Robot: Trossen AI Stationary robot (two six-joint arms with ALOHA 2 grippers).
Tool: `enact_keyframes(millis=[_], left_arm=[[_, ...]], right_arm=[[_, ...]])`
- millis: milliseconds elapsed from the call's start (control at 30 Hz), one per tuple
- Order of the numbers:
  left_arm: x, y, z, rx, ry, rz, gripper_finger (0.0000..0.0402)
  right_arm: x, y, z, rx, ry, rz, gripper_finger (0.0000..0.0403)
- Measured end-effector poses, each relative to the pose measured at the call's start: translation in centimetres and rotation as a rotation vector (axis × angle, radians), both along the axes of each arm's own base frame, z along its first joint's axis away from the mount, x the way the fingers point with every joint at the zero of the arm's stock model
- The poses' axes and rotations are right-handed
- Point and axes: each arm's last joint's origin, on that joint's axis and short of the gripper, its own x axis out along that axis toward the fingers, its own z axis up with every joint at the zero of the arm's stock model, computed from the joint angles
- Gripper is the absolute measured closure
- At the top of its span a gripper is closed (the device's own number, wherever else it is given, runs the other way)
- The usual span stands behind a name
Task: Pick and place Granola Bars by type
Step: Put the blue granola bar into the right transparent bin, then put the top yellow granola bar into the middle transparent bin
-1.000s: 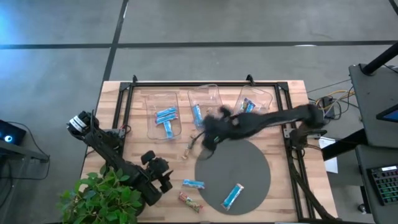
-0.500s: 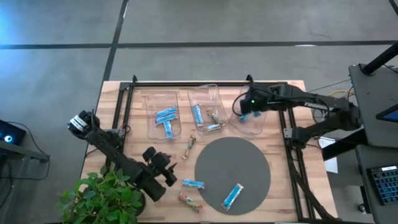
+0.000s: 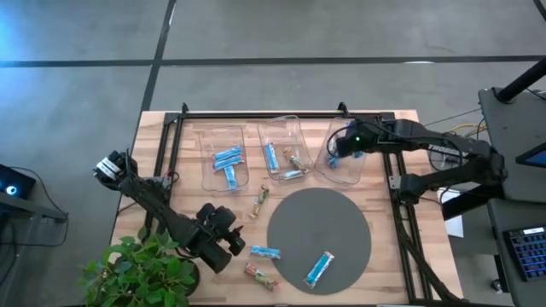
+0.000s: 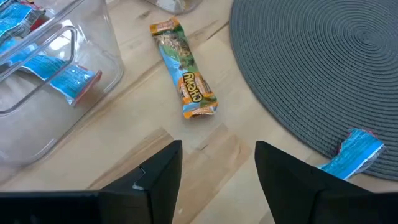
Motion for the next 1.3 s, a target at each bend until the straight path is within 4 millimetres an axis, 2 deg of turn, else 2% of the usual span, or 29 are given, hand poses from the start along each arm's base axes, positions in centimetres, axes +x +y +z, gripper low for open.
enact_keyframes(millis=[100,367,433,500,633,733,933,1100,1200,1300], left_arm=[[0.1,0.0,0.1,-0.003,-0.004,-0.001,0.0215],[0.4,-0.4,0.2,-0.045,-0.041,-0.005,0.0215],[0.5,-0.4,0.2,-0.056,-0.047,-0.007,0.0215],[0.5,-0.5,0.3,-0.057,-0.049,-0.016,0.0215],[0.5,-0.4,0.2,-0.014,-0.029,-0.059,0.0215],[1.0,0.4,0.0,0.003,-0.015,-0.053,0.0215],[3.6,4.3,-0.4,-0.152,0.035,0.054,0.0215],[5.2,7.9,-0.6,-0.208,0.052,0.142,0.0216],[5.6,9.2,-0.7,-0.273,0.062,0.192,0.0216],[6.1,9.7,-0.6,-0.330,0.041,0.188,0.0216]], right_arm=[[0.1,-0.2,0.5,-0.003,-0.012,-0.009,0.0324],[0.0,-0.3,1.4,-0.069,-0.026,-0.033,0.0173],[0.2,0.1,2.0,-0.087,-0.033,0.031,0.0149],[0.8,0.9,2.9,-0.143,-0.030,0.189,0.0132],[2.0,3.7,3.9,-0.279,0.045,0.582,0.0115],[2.4,5.1,3.3,-0.298,0.106,0.712,0.0113],[2.7,5.3,1.5,-0.217,0.097,0.608,0.0117],[2.5,5.4,0.5,-0.193,0.123,0.587,0.0116],[2.1,5.4,0.1,-0.164,0.134,0.546,0.0118],[1.8,5.3,-0.3,-0.147,0.161,0.527,0.0120]])
